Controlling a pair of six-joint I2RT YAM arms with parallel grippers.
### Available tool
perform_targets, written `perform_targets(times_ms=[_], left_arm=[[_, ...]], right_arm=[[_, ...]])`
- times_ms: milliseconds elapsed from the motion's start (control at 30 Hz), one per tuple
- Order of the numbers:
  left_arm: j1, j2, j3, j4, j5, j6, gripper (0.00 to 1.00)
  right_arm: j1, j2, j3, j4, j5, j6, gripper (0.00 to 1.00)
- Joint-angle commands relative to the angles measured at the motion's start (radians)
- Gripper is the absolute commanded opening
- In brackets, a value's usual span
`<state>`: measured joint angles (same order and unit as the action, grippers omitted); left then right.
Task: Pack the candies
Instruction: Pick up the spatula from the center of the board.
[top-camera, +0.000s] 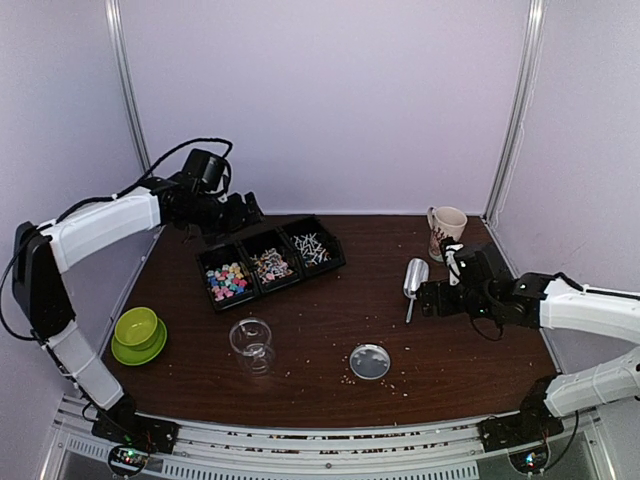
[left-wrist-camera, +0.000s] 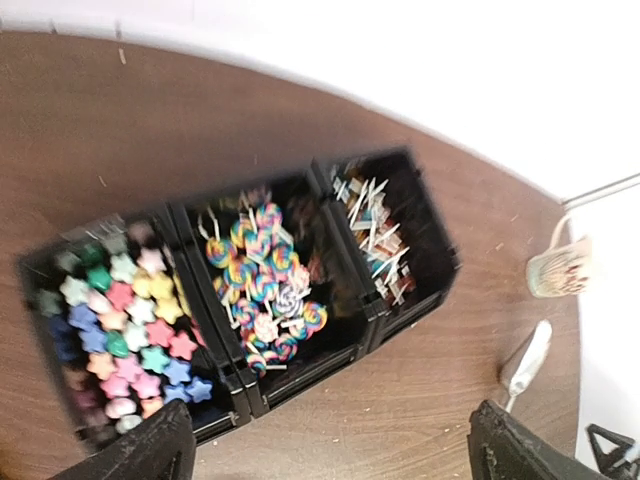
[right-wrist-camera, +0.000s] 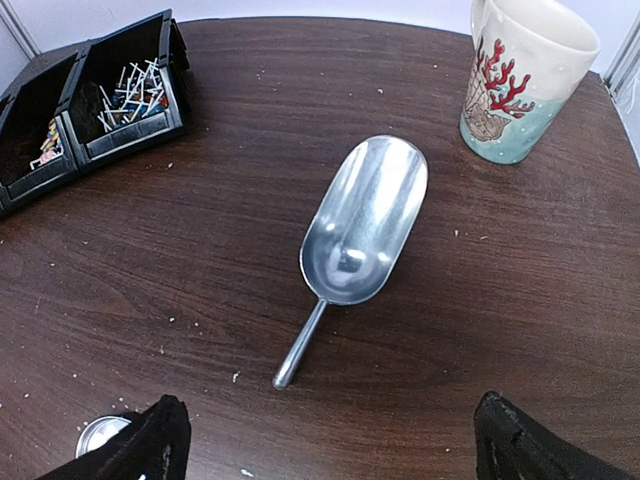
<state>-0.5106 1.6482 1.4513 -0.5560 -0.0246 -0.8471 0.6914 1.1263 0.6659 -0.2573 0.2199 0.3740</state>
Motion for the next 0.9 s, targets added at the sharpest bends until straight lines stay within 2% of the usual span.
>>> perform_targets(times_ms=[0,400,633,867], left_arm=[[-0.002,-0.142,-0.079,-0.029,-0.093,0.075,0.98],[-0.002,-0.463,-0.277,-0.125,-0.302,0.236,0.98],[-0.003,-0.52,-0.346,-0.14,-0.256,0.296,0.98],[-0.002,-0.541,-0.421,-0.129,-0.14,0.349,0.98]], right_arm=[[0.025,0.051,0.055,-0.005,0.038,0.04,1.0],[0.041,0.15,0.1,0.001,0.02,0.073,1.0],[0.045,0.229,0.143,-0.005,0.001,0.089,1.0],[0.046,0.302,0.169,-0.013,0.013,0.12,1.0]])
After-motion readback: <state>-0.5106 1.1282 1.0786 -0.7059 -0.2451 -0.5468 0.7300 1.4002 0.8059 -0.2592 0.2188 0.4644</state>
